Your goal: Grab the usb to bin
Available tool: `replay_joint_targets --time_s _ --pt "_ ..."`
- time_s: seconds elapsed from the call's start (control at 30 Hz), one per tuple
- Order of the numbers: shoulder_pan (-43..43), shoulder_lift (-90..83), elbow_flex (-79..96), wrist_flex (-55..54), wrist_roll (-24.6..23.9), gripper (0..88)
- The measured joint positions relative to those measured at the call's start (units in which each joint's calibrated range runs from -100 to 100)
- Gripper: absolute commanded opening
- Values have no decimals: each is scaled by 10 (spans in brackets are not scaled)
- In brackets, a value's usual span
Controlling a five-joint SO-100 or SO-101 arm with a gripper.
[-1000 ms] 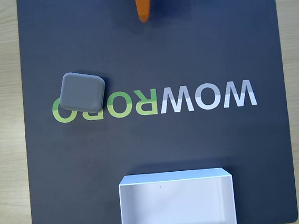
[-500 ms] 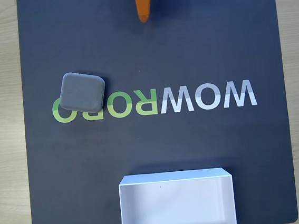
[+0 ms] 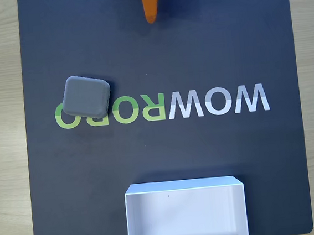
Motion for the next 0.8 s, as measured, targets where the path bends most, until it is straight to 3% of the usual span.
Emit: replay_joint_targets --time_s 0.6,0.8 --pt "-15 3 0 -2 -3 25" --pt "30 84 -42 -89 -3 25"
